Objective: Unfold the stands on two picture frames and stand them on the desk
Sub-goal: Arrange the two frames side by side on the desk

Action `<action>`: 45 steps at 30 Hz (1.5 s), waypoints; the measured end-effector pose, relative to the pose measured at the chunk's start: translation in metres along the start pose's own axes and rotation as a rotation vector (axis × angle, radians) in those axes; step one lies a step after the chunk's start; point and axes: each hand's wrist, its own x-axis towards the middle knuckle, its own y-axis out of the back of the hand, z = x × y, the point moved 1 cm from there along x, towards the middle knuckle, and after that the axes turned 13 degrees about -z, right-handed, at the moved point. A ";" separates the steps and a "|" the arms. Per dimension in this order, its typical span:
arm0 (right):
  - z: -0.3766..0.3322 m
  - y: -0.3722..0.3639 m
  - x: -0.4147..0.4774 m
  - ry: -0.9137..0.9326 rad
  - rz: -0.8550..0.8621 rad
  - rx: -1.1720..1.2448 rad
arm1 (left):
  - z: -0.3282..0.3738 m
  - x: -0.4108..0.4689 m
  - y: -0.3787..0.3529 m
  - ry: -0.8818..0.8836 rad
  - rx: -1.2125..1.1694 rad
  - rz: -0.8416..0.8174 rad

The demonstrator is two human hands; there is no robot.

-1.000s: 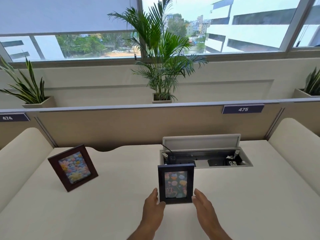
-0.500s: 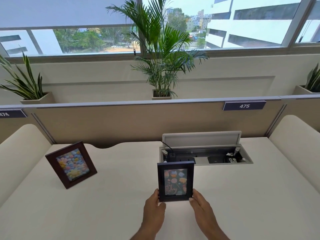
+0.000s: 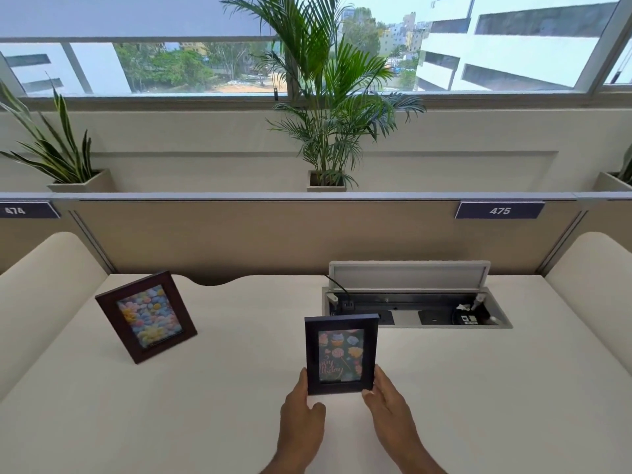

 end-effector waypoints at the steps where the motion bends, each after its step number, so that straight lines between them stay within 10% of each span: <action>1: -0.003 -0.003 0.003 0.008 -0.009 -0.005 | -0.001 0.001 0.004 0.003 -0.001 0.012; 45: -0.138 -0.177 0.208 0.178 -0.388 -0.219 | -0.033 0.114 0.206 0.085 -0.185 0.369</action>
